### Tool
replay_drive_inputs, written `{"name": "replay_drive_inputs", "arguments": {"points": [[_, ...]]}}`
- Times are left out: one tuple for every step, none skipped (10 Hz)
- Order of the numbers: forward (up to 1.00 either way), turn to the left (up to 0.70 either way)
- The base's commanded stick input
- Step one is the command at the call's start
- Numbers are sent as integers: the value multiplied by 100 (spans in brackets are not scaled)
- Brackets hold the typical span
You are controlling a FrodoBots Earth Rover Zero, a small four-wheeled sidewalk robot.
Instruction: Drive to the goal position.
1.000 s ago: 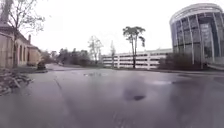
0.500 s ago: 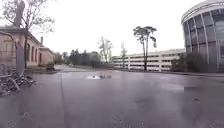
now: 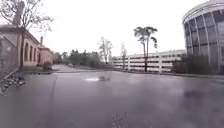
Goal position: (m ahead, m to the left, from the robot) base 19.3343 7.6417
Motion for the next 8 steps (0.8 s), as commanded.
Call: {"name": "replay_drive_inputs", "arguments": {"points": [[100,0],[100,0],[100,0],[100,31],[100,40],[100,40],[100,13],[100,0]]}}
